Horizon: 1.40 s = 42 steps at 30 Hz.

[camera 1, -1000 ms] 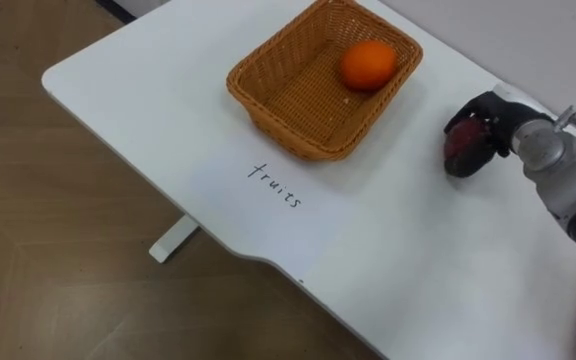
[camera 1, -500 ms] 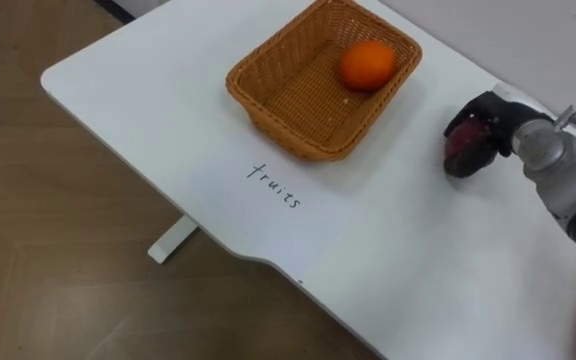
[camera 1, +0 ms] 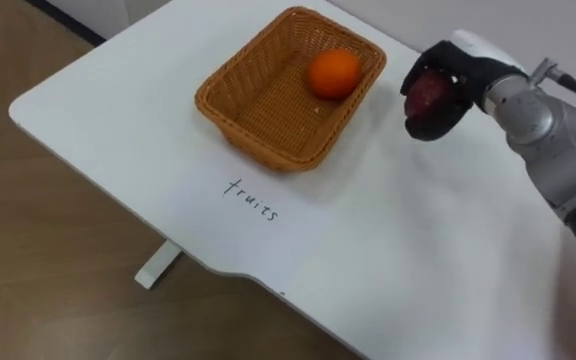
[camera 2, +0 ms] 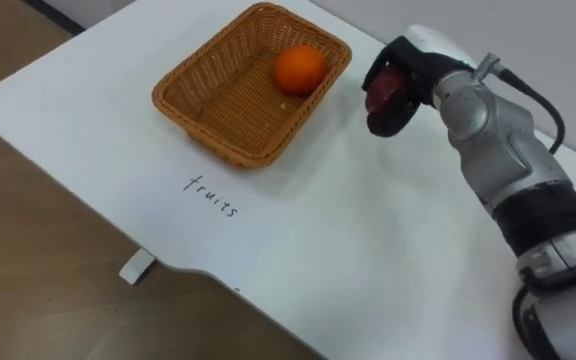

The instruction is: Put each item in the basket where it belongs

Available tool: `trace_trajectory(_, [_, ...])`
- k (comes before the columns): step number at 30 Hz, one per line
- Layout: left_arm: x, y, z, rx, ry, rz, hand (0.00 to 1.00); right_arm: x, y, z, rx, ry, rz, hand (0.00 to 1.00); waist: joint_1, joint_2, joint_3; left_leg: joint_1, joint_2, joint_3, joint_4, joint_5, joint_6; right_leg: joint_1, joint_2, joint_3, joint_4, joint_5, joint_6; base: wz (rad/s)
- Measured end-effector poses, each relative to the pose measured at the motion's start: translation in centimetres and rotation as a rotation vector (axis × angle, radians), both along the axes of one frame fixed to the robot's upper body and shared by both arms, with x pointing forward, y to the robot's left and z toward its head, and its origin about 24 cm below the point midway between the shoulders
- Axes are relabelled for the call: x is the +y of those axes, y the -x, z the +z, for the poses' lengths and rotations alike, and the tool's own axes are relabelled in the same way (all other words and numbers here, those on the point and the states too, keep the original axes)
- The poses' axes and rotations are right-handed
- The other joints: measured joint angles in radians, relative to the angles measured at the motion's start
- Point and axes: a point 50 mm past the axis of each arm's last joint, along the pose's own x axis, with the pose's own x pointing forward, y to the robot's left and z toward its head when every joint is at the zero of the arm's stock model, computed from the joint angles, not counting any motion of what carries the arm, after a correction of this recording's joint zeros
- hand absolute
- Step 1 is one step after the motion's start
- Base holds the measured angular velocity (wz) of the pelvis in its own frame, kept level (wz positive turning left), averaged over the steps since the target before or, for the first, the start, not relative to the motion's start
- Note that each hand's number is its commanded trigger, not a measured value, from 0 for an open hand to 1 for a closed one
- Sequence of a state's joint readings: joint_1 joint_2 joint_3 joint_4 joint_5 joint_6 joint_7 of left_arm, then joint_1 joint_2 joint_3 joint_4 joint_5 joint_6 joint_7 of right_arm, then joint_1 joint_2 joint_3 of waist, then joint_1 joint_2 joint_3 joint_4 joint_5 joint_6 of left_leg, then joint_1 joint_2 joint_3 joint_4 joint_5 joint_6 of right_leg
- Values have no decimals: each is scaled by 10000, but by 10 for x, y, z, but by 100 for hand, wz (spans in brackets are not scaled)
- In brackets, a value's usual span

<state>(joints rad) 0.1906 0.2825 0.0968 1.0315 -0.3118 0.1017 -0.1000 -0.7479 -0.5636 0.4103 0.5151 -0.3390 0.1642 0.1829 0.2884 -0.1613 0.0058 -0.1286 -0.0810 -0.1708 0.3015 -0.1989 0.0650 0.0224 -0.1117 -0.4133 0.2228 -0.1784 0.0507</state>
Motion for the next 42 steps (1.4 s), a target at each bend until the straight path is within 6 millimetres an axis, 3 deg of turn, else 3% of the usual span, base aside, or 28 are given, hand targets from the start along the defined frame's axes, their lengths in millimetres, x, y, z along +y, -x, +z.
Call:
trace_trajectory(2, [-2,2,-1,75,34,79,0,5,1,9,-318,-33,276,100,-103,88,-89,394,-23,30,-262,67,32,266,-84,-39,8,-31,50,-4])
trace_trajectory(6, [-7,1,-3,6,136,340,0,7,2,18,-660,-222,362,100,-340,27,-121,675,-37,-32,-371,85,38,513,-94,-137,-4,-36,58,4])
trace_trajectory(15, [-13,1,-5,78,201,453,0,26,7,40,-1453,-555,908,100,-370,-70,-69,898,-49,-88,-534,86,39,761,-79,-273,-33,-39,63,2])
trace_trajectory(19, [-14,4,-6,134,256,527,0,35,9,44,-1595,-671,1280,100,-342,-144,-9,1112,-114,-339,-648,102,50,1014,-98,-308,-40,-90,141,19])
trace_trajectory(20, [-15,3,-6,133,256,512,0,37,10,46,-1613,-681,1391,100,-339,-165,39,1164,-133,-412,-634,102,50,1065,-100,-323,-46,-101,158,19])
trace_trajectory(23, [-16,5,-7,204,292,496,0,43,11,46,-1620,-806,1599,100,-316,-213,34,1225,-161,-524,-615,108,56,1147,-111,-314,-48,-104,164,15])
trace_trajectory(26, [-17,6,-7,247,332,490,0,50,11,43,-1491,-972,1795,100,-87,-218,37,1277,-202,-583,-617,115,67,1210,-156,-306,-47,-132,209,7])
trace_trajectory(30, [-18,6,-8,240,352,497,0,57,12,41,-1323,-1093,2023,100,-33,-282,10,1285,-307,-709,-618,128,90,1277,-228,-258,-46,-218,335,12])
trace_trajectory(37, [-21,7,-9,300,436,520,0,65,17,35,-932,-742,2355,100,452,-362,69,1358,-377,-831,-680,139,113,1345,-245,-110,-68,-252,345,3])
trace_trajectory(42, [-18,12,-9,558,387,645,0,71,18,27,-570,-214,2426,100,812,-514,84,1297,-415,-920,-642,139,113,1360,-241,-379,-212,-249,342,6])
